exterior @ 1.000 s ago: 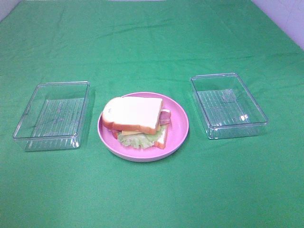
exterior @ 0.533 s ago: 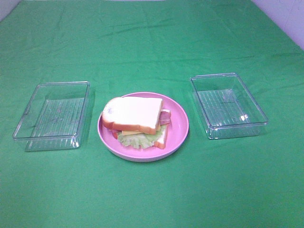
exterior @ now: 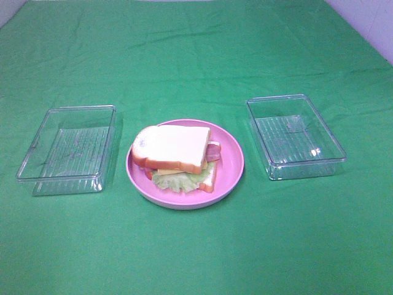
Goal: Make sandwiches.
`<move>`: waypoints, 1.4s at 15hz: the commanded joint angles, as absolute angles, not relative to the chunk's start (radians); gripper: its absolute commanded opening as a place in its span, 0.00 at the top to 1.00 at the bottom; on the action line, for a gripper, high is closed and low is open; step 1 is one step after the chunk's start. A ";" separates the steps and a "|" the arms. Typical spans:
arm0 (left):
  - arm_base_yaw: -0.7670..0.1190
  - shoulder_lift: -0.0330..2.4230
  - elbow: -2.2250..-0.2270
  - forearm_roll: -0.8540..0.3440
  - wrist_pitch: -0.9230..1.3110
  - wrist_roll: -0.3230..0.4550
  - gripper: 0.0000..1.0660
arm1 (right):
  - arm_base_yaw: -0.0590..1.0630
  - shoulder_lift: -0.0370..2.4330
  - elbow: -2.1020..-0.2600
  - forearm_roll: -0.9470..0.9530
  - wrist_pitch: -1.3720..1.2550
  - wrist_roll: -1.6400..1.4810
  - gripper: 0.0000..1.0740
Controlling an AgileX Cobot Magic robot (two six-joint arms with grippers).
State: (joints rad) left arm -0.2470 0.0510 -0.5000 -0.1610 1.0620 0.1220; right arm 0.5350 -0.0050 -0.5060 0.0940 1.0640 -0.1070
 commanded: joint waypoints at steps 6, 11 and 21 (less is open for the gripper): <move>-0.255 0.044 -0.499 -0.130 1.050 0.186 0.31 | 0.536 -0.014 -0.503 0.093 1.062 -0.119 0.29; -0.255 0.044 -0.501 -0.154 1.046 0.121 0.31 | 0.533 -0.013 -0.503 0.094 1.062 -0.119 0.29; -0.255 0.044 -0.500 -0.145 1.046 0.099 0.31 | -0.066 -0.021 -0.503 0.096 1.062 -0.119 0.29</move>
